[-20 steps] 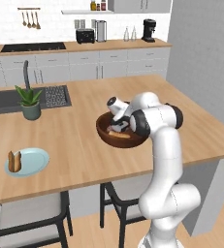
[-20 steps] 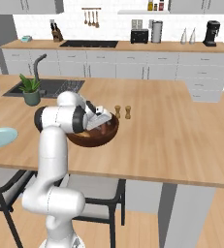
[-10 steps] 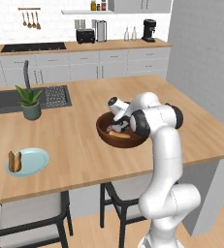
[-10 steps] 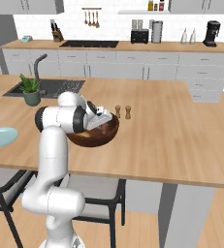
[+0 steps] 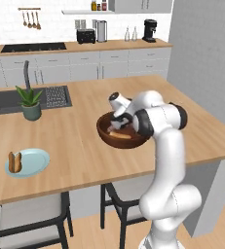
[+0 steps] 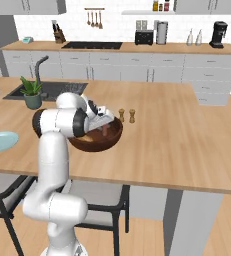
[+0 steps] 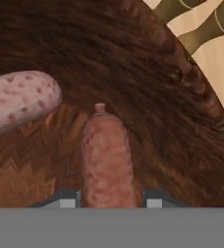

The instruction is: Place one bun and one sausage from the bowl on each plate.

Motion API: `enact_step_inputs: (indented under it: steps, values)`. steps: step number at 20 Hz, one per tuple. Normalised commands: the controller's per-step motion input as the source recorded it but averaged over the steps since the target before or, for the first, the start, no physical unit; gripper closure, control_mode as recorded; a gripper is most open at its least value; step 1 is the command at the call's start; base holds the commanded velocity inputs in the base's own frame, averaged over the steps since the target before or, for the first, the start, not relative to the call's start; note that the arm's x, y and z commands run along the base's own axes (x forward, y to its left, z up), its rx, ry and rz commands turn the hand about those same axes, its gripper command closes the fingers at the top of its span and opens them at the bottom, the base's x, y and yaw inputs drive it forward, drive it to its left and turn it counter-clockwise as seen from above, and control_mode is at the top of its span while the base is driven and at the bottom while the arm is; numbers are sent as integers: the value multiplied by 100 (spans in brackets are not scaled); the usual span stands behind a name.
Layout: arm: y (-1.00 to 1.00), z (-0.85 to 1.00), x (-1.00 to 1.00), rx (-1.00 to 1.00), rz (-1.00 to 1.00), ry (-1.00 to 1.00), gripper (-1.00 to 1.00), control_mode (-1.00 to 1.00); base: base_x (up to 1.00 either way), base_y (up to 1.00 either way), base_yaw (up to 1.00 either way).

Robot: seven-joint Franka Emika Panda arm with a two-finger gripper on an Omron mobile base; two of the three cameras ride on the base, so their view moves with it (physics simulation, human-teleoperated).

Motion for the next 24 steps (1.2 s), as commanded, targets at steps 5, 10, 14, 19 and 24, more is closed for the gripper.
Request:
enact_step_inputs:
  steps: [5,10,14,19,24]
  values:
    - [5,99,-98,22,0,6,100,-100,0,0,0]
    - [1,98,-100,27,-3,18,100,-100,0,0,0]
    - [17,84,-100,32,-8,13,100,-100,0,0,0]
    - [10,17,-100,23,-2,1,100,-100,0,0,0]
    - [36,-9,-86,-8,0,-4,100,-100,0,0,0]
